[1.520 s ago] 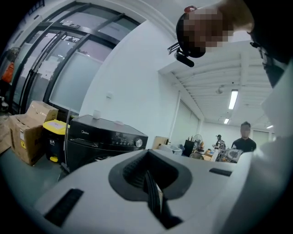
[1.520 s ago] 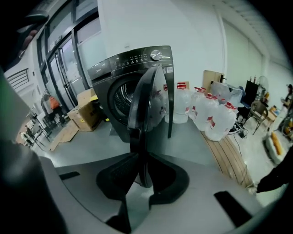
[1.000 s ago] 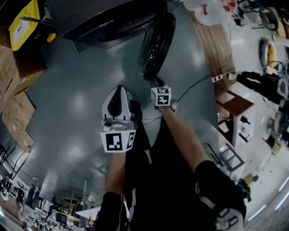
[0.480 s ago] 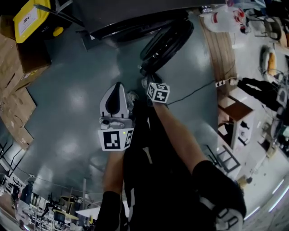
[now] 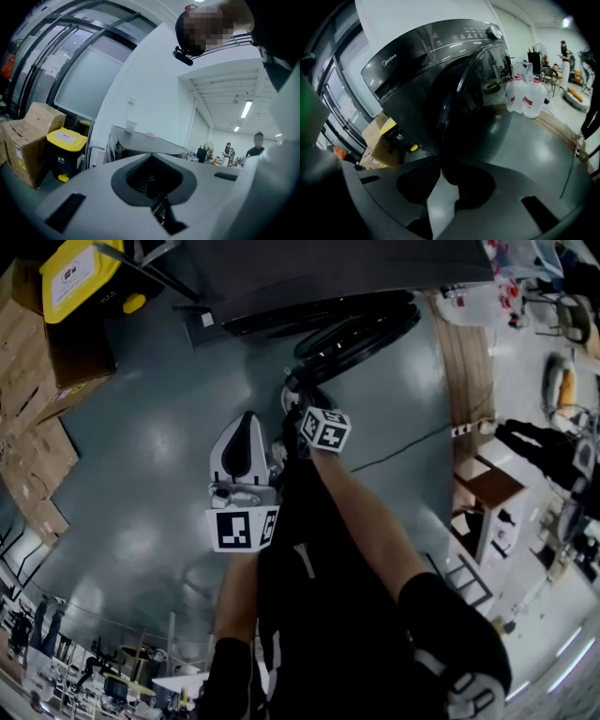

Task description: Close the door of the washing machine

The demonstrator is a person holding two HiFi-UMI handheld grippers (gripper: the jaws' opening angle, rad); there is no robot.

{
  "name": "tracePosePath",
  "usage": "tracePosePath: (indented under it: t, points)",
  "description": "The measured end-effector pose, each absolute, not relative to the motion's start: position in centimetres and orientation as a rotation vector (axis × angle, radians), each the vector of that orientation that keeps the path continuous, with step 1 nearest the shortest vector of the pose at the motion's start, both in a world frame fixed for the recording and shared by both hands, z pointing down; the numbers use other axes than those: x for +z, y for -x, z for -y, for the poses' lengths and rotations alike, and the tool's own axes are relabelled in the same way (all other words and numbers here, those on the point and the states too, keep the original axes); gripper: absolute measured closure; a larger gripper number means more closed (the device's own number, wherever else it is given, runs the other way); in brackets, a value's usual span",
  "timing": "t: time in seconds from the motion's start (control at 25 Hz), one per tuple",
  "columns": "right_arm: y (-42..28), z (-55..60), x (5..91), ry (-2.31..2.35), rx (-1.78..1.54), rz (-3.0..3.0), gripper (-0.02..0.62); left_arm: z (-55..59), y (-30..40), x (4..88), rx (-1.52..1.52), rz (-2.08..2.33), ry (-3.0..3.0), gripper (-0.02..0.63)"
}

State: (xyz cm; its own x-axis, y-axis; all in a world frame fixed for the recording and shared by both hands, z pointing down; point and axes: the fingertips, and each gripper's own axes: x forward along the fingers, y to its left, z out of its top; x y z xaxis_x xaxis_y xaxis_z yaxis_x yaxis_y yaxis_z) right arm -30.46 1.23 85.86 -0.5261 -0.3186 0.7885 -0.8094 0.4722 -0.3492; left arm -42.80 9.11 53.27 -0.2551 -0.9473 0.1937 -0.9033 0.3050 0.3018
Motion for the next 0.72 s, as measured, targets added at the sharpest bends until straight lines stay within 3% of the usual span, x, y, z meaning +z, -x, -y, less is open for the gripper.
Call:
tracePosePath:
  t: [0.72]
  points:
    - [39.4, 2.8, 84.6, -0.897, 0.969, 2.092, 0.508, -6.1, 47.1, 54.7, -0.182, 2.253, -1.606, 0.603]
